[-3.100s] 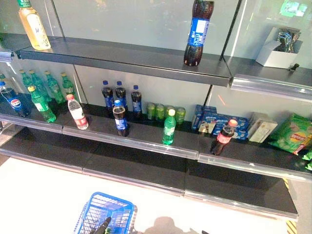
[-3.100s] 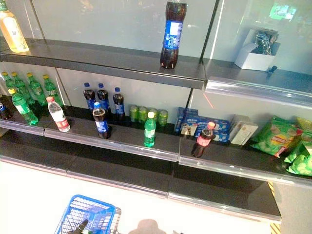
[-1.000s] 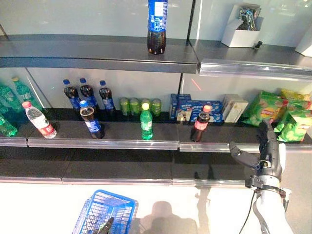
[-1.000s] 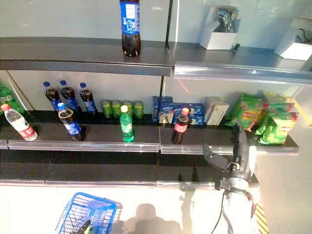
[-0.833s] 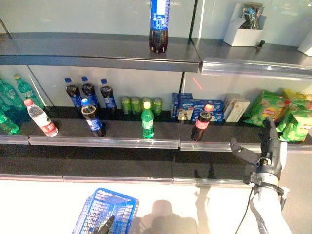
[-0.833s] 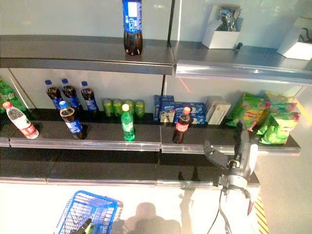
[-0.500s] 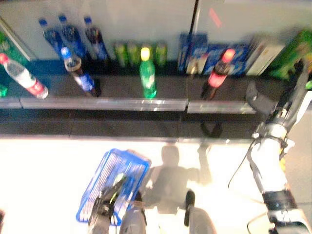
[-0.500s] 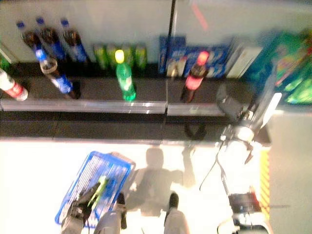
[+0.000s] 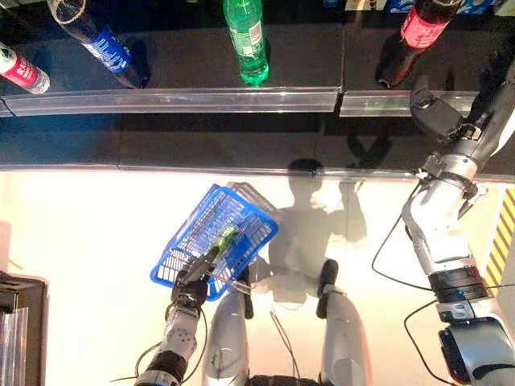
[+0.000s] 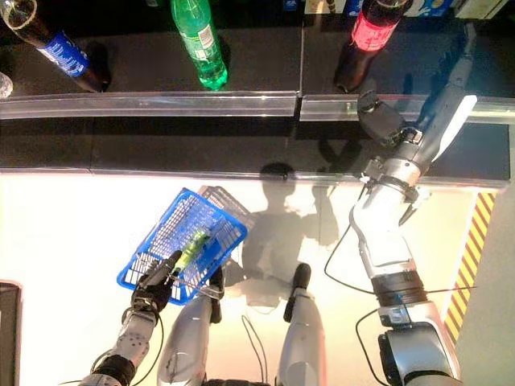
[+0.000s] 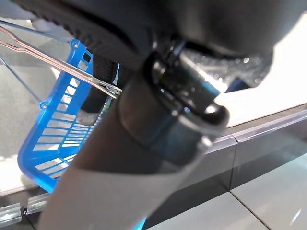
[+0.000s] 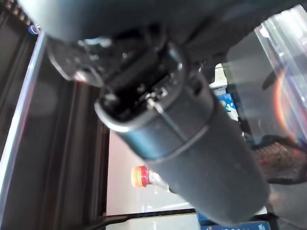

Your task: Pick up the drink and place into the basket.

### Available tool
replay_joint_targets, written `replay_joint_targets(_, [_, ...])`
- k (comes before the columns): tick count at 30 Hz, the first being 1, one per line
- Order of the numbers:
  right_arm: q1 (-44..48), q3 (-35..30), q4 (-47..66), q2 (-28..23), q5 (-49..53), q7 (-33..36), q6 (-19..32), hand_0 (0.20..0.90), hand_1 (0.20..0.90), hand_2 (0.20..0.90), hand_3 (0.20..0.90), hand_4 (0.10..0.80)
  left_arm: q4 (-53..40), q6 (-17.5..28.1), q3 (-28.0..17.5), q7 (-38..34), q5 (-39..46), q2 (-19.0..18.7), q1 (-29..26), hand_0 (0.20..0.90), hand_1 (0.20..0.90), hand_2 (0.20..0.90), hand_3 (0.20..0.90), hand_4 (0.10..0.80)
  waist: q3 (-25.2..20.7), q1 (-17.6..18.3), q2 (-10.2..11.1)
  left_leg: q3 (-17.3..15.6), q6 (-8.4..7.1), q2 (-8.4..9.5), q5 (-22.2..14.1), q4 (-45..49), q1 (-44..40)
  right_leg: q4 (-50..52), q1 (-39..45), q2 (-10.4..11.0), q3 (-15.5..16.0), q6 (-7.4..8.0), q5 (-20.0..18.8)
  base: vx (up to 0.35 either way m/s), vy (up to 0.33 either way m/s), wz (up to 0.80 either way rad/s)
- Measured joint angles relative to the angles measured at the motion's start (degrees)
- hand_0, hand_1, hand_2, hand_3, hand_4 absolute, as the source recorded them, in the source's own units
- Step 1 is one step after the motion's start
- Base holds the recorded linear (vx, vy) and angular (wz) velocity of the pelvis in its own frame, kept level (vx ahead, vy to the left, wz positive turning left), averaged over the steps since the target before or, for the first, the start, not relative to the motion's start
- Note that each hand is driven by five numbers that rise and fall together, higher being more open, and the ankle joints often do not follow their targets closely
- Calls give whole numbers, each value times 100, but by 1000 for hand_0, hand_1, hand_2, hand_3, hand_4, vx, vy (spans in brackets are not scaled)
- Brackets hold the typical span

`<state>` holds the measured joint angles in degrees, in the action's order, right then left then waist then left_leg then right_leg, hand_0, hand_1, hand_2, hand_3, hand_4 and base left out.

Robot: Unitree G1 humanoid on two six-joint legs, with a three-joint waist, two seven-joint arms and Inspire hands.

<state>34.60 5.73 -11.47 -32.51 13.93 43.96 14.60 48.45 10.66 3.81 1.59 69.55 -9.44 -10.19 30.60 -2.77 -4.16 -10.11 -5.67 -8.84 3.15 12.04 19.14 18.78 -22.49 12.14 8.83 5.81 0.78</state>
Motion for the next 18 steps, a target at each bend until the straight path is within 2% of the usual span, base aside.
replay_joint_targets(6, [287, 138, -14, 0, 135, -34, -45, 900, 900, 900, 900, 800, 0, -5, 2, 19, 131, -6, -1, 300, 300, 300, 200, 100, 1, -23, -5, -11, 0, 0, 3, 0, 44, 16, -86, 5, -21, -21, 15, 3, -4, -1])
replay_joint_targets(18, [1568, 364, -1084, -1, 821, -122, -501, 900, 900, 900, 900, 800, -12, -77, 67, 53, 143, -6, -97, 300, 300, 300, 200, 100, 23, -170, -111, -3, -1, 19, 9, -15, 206, 101, -298, 31, 0, -25, 18, 5, 2, -1])
